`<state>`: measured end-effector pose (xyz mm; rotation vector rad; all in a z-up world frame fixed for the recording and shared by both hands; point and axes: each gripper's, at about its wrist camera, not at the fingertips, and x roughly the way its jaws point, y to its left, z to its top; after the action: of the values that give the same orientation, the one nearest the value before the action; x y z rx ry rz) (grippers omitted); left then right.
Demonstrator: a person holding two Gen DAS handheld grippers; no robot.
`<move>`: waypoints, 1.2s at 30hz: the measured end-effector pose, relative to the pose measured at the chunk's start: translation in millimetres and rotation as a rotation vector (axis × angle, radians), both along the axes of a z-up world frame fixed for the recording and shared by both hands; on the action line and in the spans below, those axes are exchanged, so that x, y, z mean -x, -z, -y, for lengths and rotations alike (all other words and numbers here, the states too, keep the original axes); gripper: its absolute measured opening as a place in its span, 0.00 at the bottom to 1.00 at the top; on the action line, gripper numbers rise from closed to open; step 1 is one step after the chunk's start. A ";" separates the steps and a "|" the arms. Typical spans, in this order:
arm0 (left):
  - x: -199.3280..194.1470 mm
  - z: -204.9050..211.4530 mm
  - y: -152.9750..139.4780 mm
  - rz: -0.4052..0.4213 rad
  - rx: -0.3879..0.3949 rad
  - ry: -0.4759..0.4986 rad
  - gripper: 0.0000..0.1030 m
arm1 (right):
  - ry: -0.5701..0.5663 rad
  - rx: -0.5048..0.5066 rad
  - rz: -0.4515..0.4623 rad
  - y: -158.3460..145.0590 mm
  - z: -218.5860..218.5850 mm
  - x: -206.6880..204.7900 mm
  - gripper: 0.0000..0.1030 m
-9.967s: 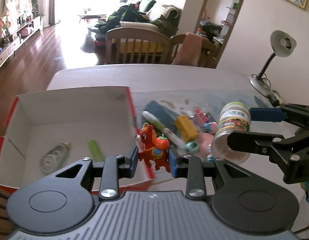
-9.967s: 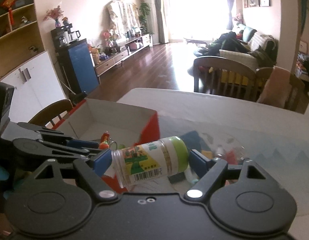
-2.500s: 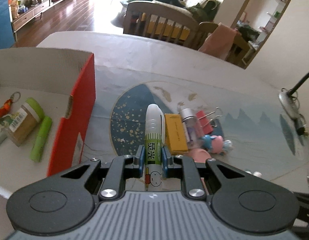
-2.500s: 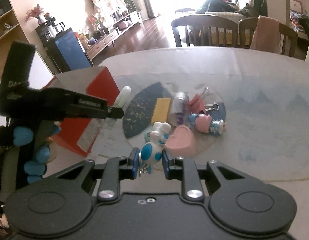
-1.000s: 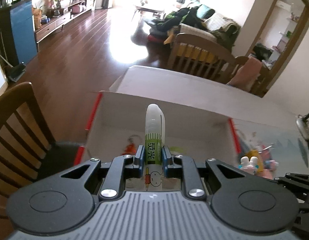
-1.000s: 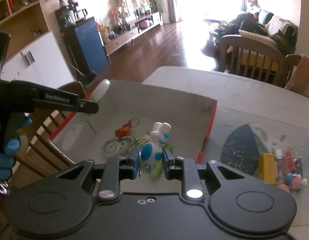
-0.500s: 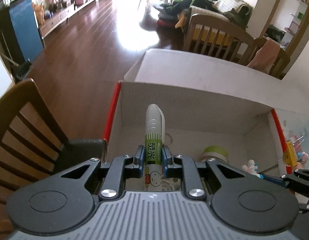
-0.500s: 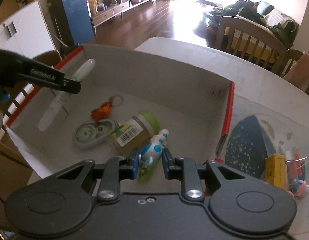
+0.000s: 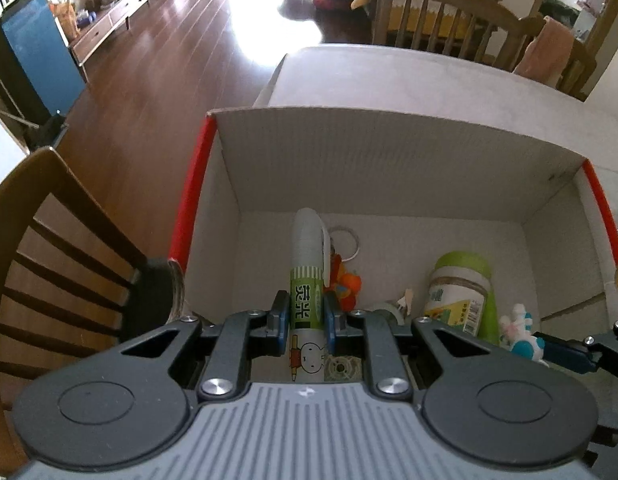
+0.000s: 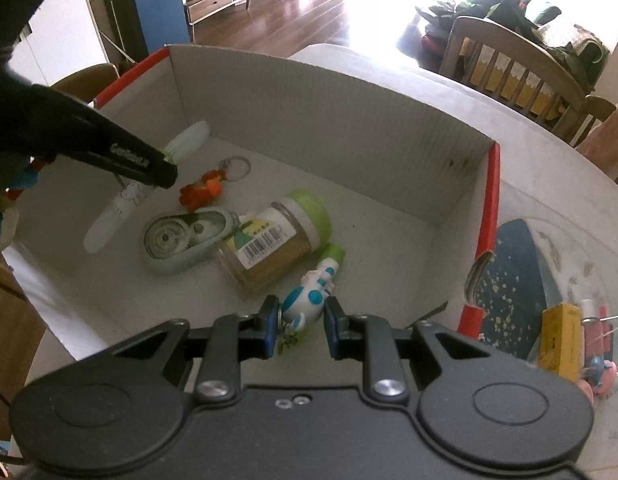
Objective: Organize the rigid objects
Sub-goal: 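Carry the marker and figurine over the cardboard box and lower them inside, then open both grippers to drop the marker and figurine into the box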
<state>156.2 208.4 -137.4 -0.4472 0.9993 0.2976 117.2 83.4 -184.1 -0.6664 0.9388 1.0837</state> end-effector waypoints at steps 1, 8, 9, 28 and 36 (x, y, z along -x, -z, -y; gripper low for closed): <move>-1.0 0.0 1.4 -0.009 0.003 0.004 0.17 | 0.002 0.002 -0.001 1.1 -0.1 0.1 0.22; -0.2 1.0 13.5 -0.050 0.018 0.021 0.17 | 0.009 -0.013 -0.026 0.6 3.5 -1.5 0.26; -0.1 2.0 14.4 -0.052 0.021 0.024 0.17 | 0.027 -0.022 -0.036 -0.3 4.5 -2.0 0.27; 15.0 7.4 6.4 -0.056 0.047 -0.001 0.17 | 0.078 -0.168 -0.123 -39.0 36.1 -5.1 0.38; 33.1 8.1 -10.6 -0.004 0.070 -0.006 0.18 | 0.085 -0.223 -0.146 -59.6 54.2 -0.1 0.44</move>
<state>123.0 200.3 -126.8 -0.5133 1.0152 0.2696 117.2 29.3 -124.5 -0.3648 0.9450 1.1530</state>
